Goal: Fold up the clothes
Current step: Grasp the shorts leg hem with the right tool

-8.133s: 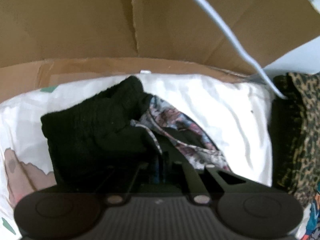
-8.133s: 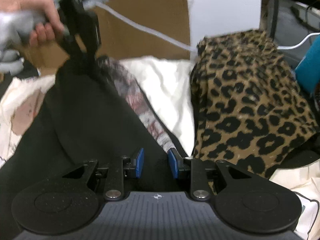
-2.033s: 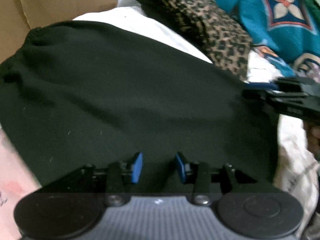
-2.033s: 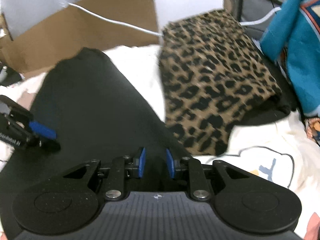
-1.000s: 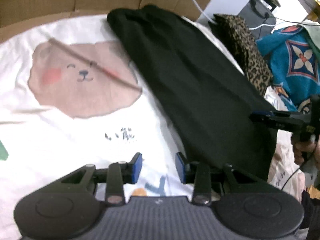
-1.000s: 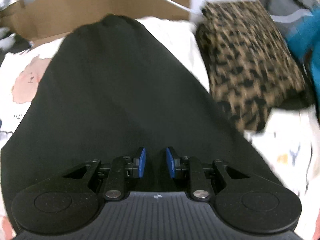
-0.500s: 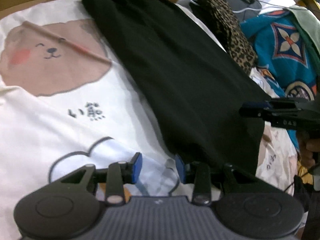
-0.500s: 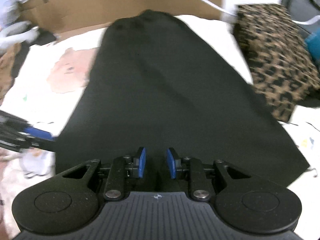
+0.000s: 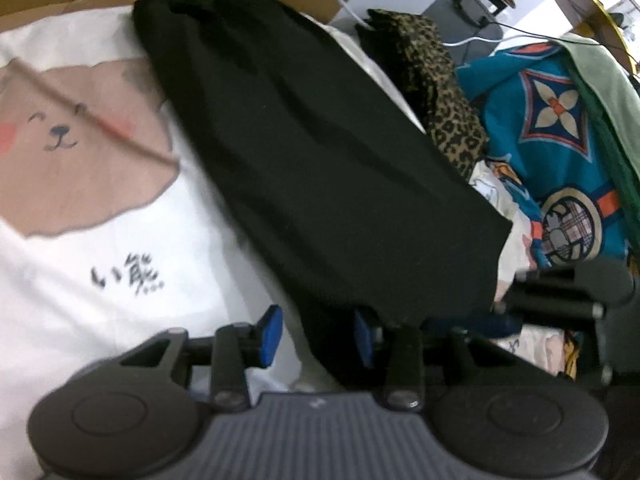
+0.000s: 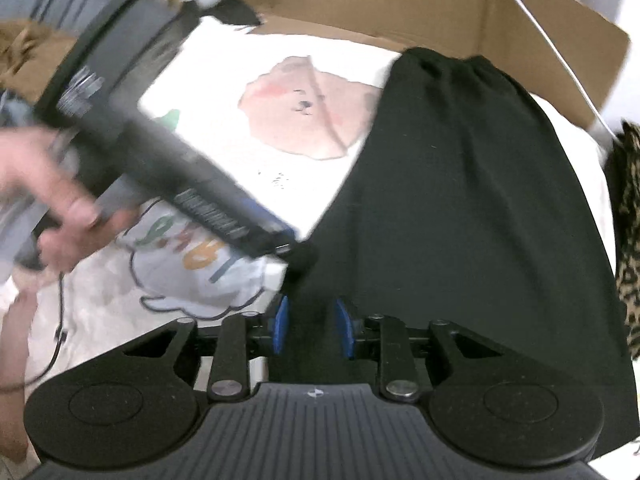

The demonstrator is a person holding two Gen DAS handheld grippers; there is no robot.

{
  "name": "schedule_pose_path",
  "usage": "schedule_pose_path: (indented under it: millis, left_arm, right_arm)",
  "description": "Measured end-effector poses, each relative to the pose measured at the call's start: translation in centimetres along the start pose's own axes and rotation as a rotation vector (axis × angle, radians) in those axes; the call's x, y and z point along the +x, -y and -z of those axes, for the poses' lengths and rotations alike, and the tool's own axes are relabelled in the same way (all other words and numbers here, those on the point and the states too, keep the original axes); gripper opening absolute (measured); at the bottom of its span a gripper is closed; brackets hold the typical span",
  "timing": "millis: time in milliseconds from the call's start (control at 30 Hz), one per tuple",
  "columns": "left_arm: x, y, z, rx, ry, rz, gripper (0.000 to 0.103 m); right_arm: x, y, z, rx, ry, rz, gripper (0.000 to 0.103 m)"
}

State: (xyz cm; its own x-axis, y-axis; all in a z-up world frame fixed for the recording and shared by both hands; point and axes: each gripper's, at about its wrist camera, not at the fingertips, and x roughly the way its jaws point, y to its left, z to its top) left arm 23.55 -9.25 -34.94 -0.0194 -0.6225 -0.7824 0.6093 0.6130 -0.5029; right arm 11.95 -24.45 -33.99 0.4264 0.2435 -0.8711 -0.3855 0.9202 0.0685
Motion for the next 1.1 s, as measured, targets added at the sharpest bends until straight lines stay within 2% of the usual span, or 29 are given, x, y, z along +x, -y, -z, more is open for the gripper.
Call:
schedule_pose_path:
  millis: [100,267,300,333,400,433,600,700,733,933,1100]
  left_arm:
    - [-0.2,0.1,-0.7,-0.008,0.004,0.014,0.041]
    - [-1.1,-0.6,-1.4,-0.066,0.027,0.054,0.042]
    - [-1.2,-0.7,-1.4,-0.073,0.031,0.055,0.042]
    - [-1.3,-0.9,-1.4,-0.079,0.032,0.054,0.042]
    - [-1.6,-1.4,-1.2,-0.086,0.028,0.036,0.042]
    - [-1.7,-1.6,-0.9,-0.090,0.025,0.026,0.042]
    - [-2.4,-2.7,0.7,-0.110,0.002,-0.007,0.042]
    - [-2.9,-3.3,1.6,-0.124,-0.010,-0.019,0.042]
    - [-3.1,-3.4,1.8,-0.127,-0.012,-0.024,0.042]
    - [-2.9,-3.1,2.6,-0.137,-0.021,-0.032,0.042]
    - [-3.0,-2.7,3.1,-0.135,-0.026,-0.033,0.042]
  right_arm:
    - [-0.1,-0.6,0.3,-0.017,-0.012,-0.015,0.040]
    - [0.0,-1.0,1.6,-0.063,-0.035,-0.004,0.039]
    - [-0.2,-0.9,1.8,-0.061,-0.035,-0.009,0.033]
    - [-0.4,-0.7,1.8,-0.058,-0.034,-0.012,0.020]
    - [-0.5,-0.4,2.0,-0.059,-0.039,-0.003,0.010]
    - [-0.6,-0.2,2.1,-0.056,-0.039,0.000,0.008]
    - [-0.8,0.6,2.0,-0.031,-0.013,-0.004,0.011]
    - [-0.6,0.1,1.8,-0.040,0.002,-0.006,0.028]
    - [-0.5,-0.1,1.7,-0.040,0.005,-0.007,0.030]
    - [0.8,-1.5,1.1,-0.082,0.006,0.003,0.030]
    - [1.4,-2.4,1.1,-0.136,0.000,0.046,0.031]
